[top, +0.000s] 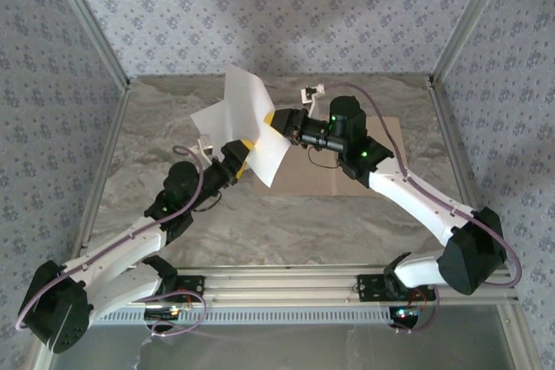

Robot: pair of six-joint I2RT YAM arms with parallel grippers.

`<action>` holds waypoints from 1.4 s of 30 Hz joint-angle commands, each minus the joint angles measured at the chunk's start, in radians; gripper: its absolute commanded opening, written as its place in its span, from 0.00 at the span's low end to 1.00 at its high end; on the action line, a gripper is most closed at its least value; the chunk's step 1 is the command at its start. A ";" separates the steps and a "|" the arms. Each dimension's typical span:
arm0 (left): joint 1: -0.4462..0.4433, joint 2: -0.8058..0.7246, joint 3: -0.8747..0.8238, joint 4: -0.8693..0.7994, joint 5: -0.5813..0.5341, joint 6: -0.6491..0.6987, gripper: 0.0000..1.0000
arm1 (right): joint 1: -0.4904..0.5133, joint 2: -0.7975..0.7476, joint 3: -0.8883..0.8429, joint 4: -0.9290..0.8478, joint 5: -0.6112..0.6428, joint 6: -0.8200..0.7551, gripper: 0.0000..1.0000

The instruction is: Put the files into the folder

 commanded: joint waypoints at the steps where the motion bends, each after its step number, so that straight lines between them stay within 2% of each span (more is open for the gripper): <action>1: -0.008 -0.009 0.036 0.041 -0.011 -0.034 0.90 | 0.003 -0.030 -0.022 0.045 0.022 0.020 0.22; 6: -0.009 -0.002 0.015 0.088 -0.016 -0.070 0.91 | 0.002 -0.035 -0.036 0.065 0.028 0.028 0.22; 27: -0.009 -0.084 0.012 0.033 -0.063 -0.044 0.90 | -0.018 -0.101 -0.147 0.054 0.035 0.016 0.22; 37: -0.010 -0.047 0.045 0.010 -0.049 -0.047 0.70 | -0.014 -0.115 -0.167 0.089 0.027 0.031 0.22; 42: -0.010 -0.037 0.052 -0.006 -0.049 -0.048 0.70 | -0.011 -0.122 -0.171 0.103 0.024 0.032 0.22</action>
